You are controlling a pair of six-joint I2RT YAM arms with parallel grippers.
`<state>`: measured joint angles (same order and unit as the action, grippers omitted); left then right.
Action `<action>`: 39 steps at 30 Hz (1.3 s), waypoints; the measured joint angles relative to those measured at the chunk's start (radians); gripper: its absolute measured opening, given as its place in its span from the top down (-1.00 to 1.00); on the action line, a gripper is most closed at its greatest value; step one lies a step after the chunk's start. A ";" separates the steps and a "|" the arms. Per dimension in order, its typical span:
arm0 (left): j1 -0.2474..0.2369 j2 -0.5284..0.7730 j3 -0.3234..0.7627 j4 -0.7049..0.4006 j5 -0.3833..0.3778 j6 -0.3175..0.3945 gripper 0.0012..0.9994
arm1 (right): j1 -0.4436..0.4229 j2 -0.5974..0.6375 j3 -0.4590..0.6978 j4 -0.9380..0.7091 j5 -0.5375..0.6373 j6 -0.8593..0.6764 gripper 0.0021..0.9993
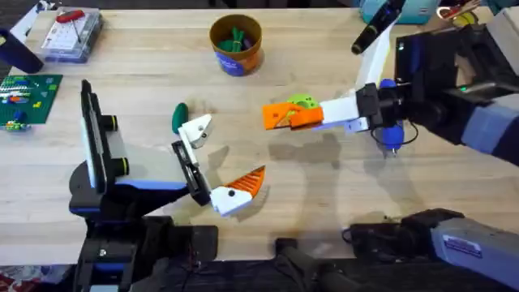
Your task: Pick up the gripper from the table and insert it into the empty holder that is missing its gripper. Then pick up a screw, insert it into the mounting hole, and use the screwdriver to tighten it. Finally, clean up the table by picking up the vegetable and placing it into the bucket.
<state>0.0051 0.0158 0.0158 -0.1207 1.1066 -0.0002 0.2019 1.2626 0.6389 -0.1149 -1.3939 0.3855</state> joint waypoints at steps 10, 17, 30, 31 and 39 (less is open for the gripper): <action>0.000 0.000 0.000 0.000 0.000 0.000 -0.97 | 0.056 0.110 -0.016 0.201 -0.129 0.194 0.99; 0.000 0.000 0.000 0.000 0.000 0.000 -0.97 | 0.090 0.234 -0.019 0.425 -0.130 0.373 0.99; 0.000 0.000 0.000 0.000 0.000 0.000 -0.97 | 0.162 0.393 0.056 0.482 -0.130 0.509 0.99; 0.000 0.000 0.000 0.000 0.000 0.000 -0.97 | 0.166 0.396 0.062 0.481 -0.130 0.511 0.99; 0.000 0.000 0.000 0.000 0.000 0.000 -0.97 | 0.173 0.397 0.077 0.482 -0.130 0.519 0.99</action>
